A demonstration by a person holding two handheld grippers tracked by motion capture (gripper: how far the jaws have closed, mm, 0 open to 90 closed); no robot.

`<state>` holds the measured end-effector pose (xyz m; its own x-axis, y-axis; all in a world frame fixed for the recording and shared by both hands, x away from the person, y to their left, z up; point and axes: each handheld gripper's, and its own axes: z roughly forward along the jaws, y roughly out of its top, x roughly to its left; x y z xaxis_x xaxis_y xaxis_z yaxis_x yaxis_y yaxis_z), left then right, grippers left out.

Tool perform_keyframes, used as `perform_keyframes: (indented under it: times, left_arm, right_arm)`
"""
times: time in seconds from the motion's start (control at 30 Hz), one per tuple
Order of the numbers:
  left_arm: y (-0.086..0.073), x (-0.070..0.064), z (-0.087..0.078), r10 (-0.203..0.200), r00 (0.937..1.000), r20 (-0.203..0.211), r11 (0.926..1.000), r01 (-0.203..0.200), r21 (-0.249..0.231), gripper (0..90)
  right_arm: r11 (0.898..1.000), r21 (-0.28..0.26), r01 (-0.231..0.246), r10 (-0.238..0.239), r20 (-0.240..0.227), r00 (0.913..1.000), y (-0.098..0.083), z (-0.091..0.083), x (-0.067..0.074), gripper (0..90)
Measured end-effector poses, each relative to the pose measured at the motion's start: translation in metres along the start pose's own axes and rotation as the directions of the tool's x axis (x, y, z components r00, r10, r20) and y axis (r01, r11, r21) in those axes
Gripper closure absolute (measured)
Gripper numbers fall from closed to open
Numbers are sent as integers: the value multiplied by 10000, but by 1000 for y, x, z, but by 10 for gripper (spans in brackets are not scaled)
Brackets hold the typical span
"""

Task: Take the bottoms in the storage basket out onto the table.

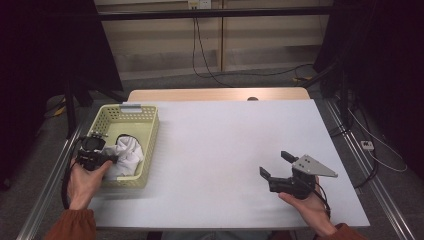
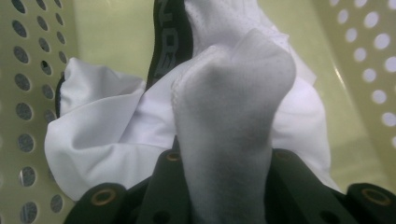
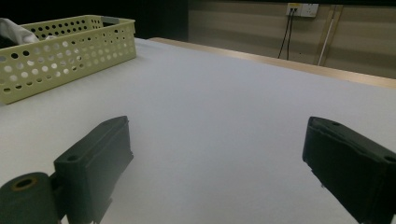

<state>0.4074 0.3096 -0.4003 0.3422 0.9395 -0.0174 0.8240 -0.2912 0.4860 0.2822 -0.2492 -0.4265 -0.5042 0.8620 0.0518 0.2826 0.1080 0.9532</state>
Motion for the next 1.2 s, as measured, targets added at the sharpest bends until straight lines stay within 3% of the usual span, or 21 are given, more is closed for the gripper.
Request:
perform_keyframes:
  times: [0.23, 0.37, 0.53, 0.8, 0.9, 0.93, 0.97, 1.07, 1.2]
  left_arm:
    - [-3, -1, -12, 49, 9999, 147, 9945, -34, -1045, 798]
    - [-5, -1, -20, 169, 9998, 135, 9813, -140, -1917, 797]
    - [-7, -2, -27, 264, 9997, 9, 9675, -253, -2518, 798]
    - [-10, 2, -40, 14, 9998, 174, 9258, 53, -3779, 798]
    - [-12, 2, -46, -73, 9997, 226, 9048, 162, -4254, 799]
    - [-12, 3, -47, -60, 9997, 257, 9012, 165, -4331, 799]
    - [-13, 3, -48, -90, 9996, 285, 8905, 210, -4545, 799]
    - [-14, 2, -51, -36, 9996, 263, 8793, 157, -4761, 799]
    - [-16, 1, -54, -82, 9996, 266, 8565, 207, -5157, 799]
  right_arm:
    - [10000, 14, -35, 35, 17, 10000, 0, 0, 0, 75]
    - [10000, -5, -26, 26, 8, 10000, 0, 0, 0, 75]
    - [10000, -7, -33, 33, 9, 10000, 0, 0, 0, 75]
    - [10000, -9, -44, 44, 24, 10000, 0, 0, 0, 75]
    - [10000, -12, -49, 49, 9, 10000, 0, 0, 0, 75]
    - [10000, -14, -51, 51, 6, 10000, 0, 0, 0, 75]
    - [10000, -4, -47, 47, 1, 10000, 0, 0, 0, 75]
    - [10000, -5, -64, 64, 7, 10000, 0, 0, 0, 75]
    - [10000, -7, -53, 53, 0, 10000, 0, 0, 0, 75]
